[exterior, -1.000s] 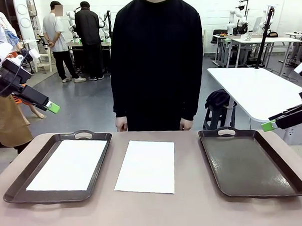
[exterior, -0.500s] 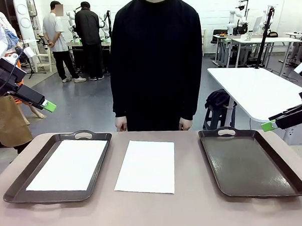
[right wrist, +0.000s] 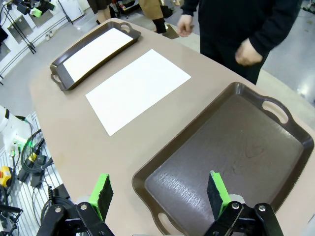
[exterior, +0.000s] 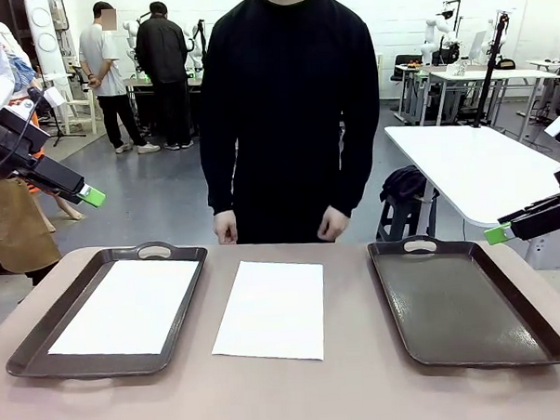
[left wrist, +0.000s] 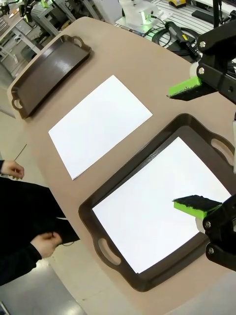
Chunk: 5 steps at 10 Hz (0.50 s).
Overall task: Sort the A4 documents.
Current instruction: Receive the A4 Paper.
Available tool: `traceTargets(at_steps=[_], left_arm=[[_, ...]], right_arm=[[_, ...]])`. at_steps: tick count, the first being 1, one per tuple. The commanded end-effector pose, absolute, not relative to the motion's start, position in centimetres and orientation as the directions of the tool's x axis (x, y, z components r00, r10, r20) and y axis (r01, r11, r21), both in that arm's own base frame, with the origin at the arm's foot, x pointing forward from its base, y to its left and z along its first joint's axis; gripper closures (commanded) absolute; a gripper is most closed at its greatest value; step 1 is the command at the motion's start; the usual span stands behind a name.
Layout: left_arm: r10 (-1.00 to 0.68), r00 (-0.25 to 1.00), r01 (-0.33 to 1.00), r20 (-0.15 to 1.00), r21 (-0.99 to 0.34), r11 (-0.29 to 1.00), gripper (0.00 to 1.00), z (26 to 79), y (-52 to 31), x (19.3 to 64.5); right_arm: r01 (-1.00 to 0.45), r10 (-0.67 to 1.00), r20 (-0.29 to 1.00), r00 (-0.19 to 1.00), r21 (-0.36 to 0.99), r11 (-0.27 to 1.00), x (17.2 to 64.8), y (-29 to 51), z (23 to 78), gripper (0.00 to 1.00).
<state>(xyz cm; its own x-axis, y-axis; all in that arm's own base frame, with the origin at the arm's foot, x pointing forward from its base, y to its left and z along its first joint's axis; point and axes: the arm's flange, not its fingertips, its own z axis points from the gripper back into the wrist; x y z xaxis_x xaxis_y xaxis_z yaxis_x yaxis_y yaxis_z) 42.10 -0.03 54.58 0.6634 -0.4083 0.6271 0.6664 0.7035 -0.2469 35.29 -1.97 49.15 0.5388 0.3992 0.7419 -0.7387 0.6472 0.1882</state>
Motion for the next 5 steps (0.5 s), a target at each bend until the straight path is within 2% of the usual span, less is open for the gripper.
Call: traceTargets(at_steps=[1, 5], left_arm=[[-0.425, 0.649, 0.682, 0.631, -0.236, 0.692, 0.00, 54.62, -0.01, 42.00], [-0.425, 0.649, 0.682, 0.631, -0.236, 0.692, 0.00, 54.62, -0.01, 42.00]], right_arm=[[-0.751, 0.396, 0.754, 0.524, 0.189, 0.633, 35.66, -2.05, 49.04, 0.00], [-0.751, 0.396, 0.754, 0.524, 0.189, 0.633, 35.66, -2.05, 49.04, 0.00]])
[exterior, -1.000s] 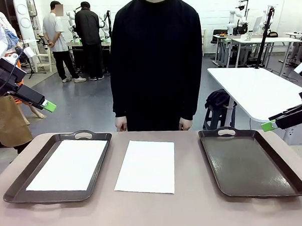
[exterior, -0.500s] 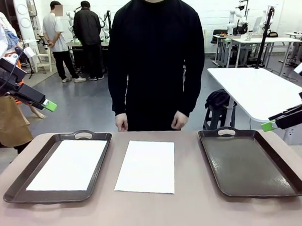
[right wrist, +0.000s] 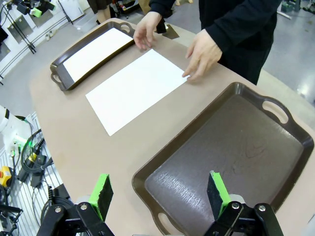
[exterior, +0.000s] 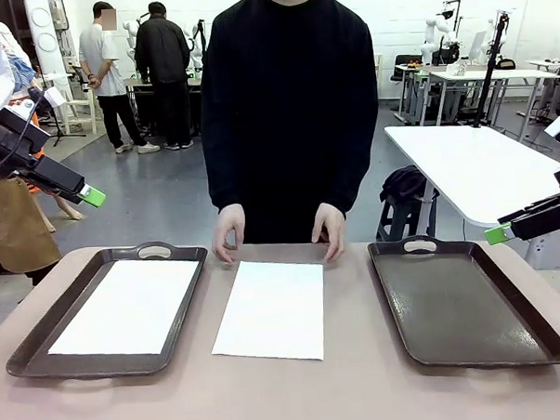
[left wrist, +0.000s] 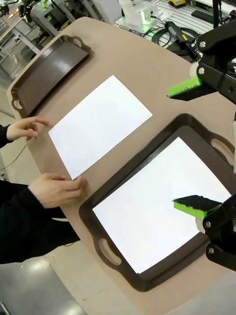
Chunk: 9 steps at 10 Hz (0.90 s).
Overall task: Sort the A4 documents.
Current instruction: Receive the A4 Paper.
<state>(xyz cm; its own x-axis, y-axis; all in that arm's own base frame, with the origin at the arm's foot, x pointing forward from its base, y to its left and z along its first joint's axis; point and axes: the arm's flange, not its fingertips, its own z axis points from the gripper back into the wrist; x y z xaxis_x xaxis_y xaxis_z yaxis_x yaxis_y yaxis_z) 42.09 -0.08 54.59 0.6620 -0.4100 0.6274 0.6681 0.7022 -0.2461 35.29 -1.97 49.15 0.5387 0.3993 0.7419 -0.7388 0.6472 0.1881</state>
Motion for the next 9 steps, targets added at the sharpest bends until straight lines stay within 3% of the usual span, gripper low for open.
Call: traceTargets(at_steps=[1, 9], left_arm=[[-0.425, 0.649, 0.682, 0.631, -0.236, 0.692, 0.00, 54.62, -0.01, 42.00], [-0.425, 0.649, 0.682, 0.631, -0.236, 0.692, 0.00, 54.62, -0.01, 42.00]], right_arm=[[-0.751, 0.396, 0.754, 0.524, 0.189, 0.633, 35.66, -2.05, 49.04, 0.00], [-0.751, 0.396, 0.754, 0.524, 0.189, 0.633, 35.66, -2.05, 49.04, 0.00]])
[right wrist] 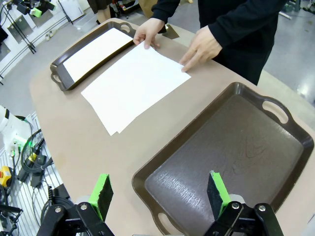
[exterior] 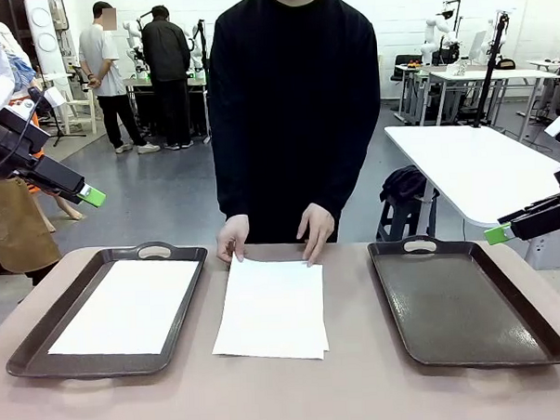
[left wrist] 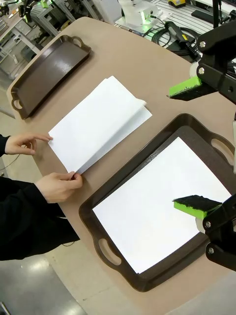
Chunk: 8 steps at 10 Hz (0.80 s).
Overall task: Sort the A4 documents.
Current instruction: Receive the A4 Paper.
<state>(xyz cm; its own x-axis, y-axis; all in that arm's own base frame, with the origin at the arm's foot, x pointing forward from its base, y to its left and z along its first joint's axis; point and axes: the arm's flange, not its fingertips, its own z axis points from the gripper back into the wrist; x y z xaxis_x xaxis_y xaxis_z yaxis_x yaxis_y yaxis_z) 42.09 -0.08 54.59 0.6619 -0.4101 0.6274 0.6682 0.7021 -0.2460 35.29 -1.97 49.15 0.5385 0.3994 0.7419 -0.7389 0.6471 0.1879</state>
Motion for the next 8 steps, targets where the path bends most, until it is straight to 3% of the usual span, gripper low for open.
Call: traceTargets(at_steps=[1, 8], left_arm=[[-0.425, 0.649, 0.682, 0.631, -0.236, 0.692, 0.00, 54.62, -0.01, 42.00], [-0.425, 0.649, 0.682, 0.631, -0.236, 0.692, 0.00, 54.62, -0.01, 42.00]], right_arm=[[-0.751, 0.396, 0.754, 0.524, 0.189, 0.633, 35.66, -2.05, 49.04, 0.00], [-0.751, 0.396, 0.754, 0.524, 0.189, 0.633, 35.66, -2.05, 49.04, 0.00]])
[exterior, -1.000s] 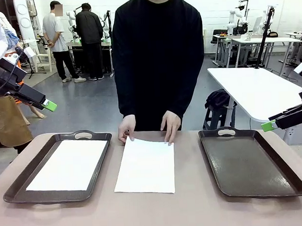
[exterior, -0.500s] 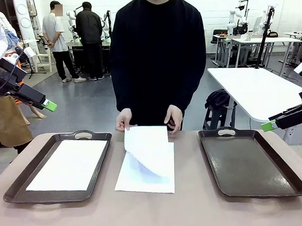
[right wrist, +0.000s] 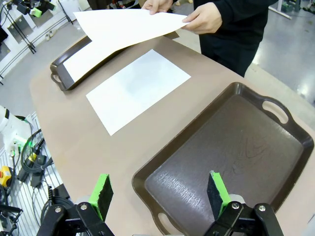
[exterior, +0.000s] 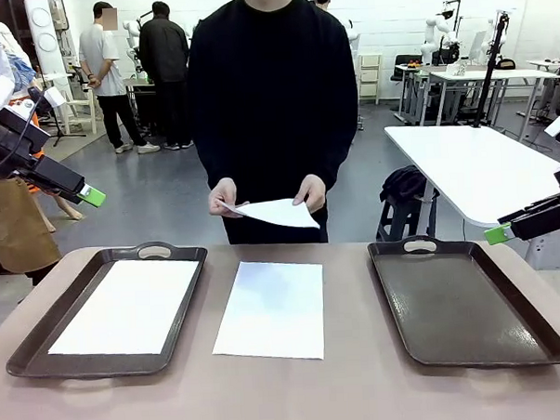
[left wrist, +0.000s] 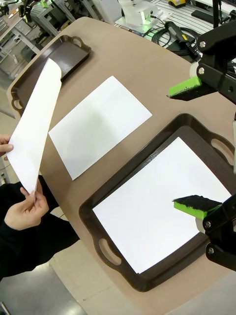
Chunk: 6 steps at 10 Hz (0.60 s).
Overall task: Sort the A4 documents.
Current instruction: Receive the A4 Paper.
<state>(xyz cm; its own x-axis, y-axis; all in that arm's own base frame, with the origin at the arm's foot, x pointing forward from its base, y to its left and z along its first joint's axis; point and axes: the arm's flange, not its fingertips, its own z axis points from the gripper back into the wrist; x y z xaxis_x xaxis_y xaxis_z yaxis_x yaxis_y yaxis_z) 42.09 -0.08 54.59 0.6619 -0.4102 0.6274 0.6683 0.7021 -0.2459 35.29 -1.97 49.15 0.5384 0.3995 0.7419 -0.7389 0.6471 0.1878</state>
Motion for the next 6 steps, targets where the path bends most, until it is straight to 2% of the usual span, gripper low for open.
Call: traceTargets(at_steps=[1, 6], left_arm=[[-0.425, 0.649, 0.682, 0.631, -0.236, 0.692, 0.00, 54.62, -0.01, 42.00], [-0.425, 0.649, 0.682, 0.631, -0.236, 0.692, 0.00, 54.62, -0.01, 42.00]], right_arm=[[-0.751, 0.396, 0.754, 0.524, 0.189, 0.633, 35.66, -2.05, 49.04, 0.00], [-0.751, 0.396, 0.754, 0.524, 0.189, 0.633, 35.66, -2.05, 49.04, 0.00]])
